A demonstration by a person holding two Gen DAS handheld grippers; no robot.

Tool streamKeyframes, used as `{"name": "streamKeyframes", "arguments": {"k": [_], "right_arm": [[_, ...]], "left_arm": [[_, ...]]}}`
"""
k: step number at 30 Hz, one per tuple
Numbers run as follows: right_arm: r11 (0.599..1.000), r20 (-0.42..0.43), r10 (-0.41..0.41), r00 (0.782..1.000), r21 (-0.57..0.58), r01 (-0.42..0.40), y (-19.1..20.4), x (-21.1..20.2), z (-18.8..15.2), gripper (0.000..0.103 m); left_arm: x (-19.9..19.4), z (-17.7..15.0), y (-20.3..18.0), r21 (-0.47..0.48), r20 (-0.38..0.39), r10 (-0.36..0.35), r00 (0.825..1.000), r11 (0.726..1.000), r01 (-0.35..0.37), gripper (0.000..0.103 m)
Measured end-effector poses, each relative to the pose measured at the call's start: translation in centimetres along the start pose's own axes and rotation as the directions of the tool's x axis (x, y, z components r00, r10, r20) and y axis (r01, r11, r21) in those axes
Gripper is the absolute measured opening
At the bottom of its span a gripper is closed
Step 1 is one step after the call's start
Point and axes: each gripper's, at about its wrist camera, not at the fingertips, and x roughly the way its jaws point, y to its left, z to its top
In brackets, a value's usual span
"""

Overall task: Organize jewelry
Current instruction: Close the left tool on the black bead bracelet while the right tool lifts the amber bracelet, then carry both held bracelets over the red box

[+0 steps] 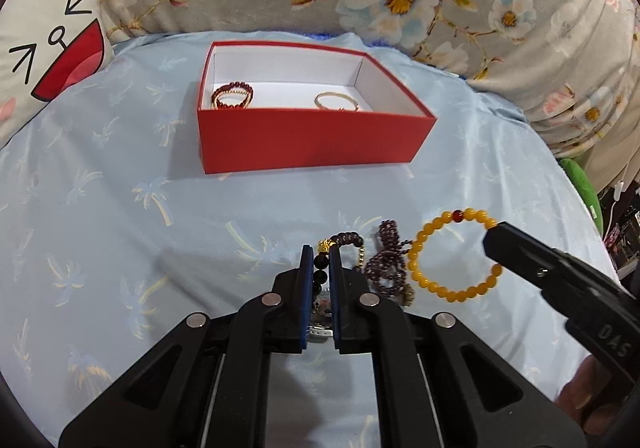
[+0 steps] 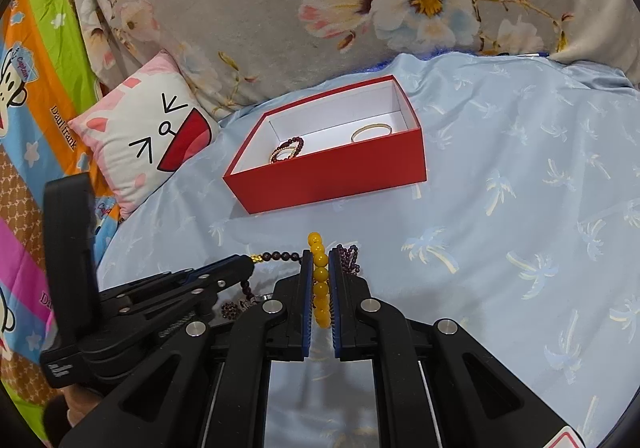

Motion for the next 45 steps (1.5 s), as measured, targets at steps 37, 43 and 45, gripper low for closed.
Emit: {"name": "streamKeyframes", "arguments": {"k": [37, 43, 45], "right_arm": [[0.993, 0.077, -0.033, 0.996, -0.110, 0.041, 1.5, 3.4, 11.8, 0.007], [0.996, 0.074, -0.007, 0.997, -0.093, 0.014, 1.6, 6.5, 14.9, 0.007], [0.996, 0.058, -0.005, 0.998, -0.085, 0.010, 1.4, 7.9, 15.4, 0.007]], "left_arm": [[-2.0, 11.2, 1.1, 0.021, 0.164, 0.036, 0.986, 0.999, -0.040, 0.007], [0.3, 14.0, 1.9, 0.026, 0.191, 0.082, 0.978, 0.996, -0.088, 0.007], [1.2, 14.6, 2.3, 0.022, 0.188, 0.100, 0.977, 0.994, -0.106, 0.007]]}}
